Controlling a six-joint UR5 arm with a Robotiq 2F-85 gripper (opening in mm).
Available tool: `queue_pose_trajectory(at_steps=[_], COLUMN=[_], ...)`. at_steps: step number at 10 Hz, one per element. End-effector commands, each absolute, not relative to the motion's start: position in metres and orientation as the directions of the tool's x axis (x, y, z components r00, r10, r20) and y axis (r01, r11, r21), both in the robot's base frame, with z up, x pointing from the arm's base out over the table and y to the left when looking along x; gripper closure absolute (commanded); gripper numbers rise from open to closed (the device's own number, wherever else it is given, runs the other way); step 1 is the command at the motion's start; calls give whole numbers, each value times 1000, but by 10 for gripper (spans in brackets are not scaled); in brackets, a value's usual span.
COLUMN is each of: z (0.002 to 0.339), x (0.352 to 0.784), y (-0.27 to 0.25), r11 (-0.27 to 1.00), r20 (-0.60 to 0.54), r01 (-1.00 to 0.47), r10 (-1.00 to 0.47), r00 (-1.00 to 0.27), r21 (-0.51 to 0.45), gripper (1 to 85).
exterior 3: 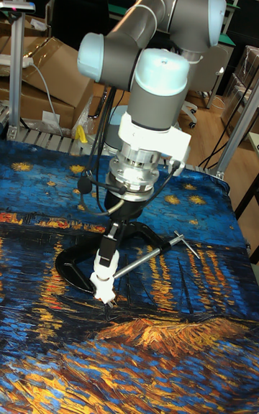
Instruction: Install the light bulb by rotating it
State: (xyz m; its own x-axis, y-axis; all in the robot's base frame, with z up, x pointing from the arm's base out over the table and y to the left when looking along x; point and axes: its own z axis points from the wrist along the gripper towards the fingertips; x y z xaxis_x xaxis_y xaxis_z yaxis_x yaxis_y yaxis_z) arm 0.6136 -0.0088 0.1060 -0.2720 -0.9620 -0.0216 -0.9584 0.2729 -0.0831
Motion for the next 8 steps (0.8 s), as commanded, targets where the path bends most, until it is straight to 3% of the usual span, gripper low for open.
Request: queue_pose_trajectory(at_steps=[1, 8], z=[102, 97], x=[614, 609], y=[-10, -9], r11=[259, 314], r20=[-34, -42], r01=[-962, -946], r10=[-966, -949], r00=[-257, -311], r21=[-89, -81], gripper=[237, 343])
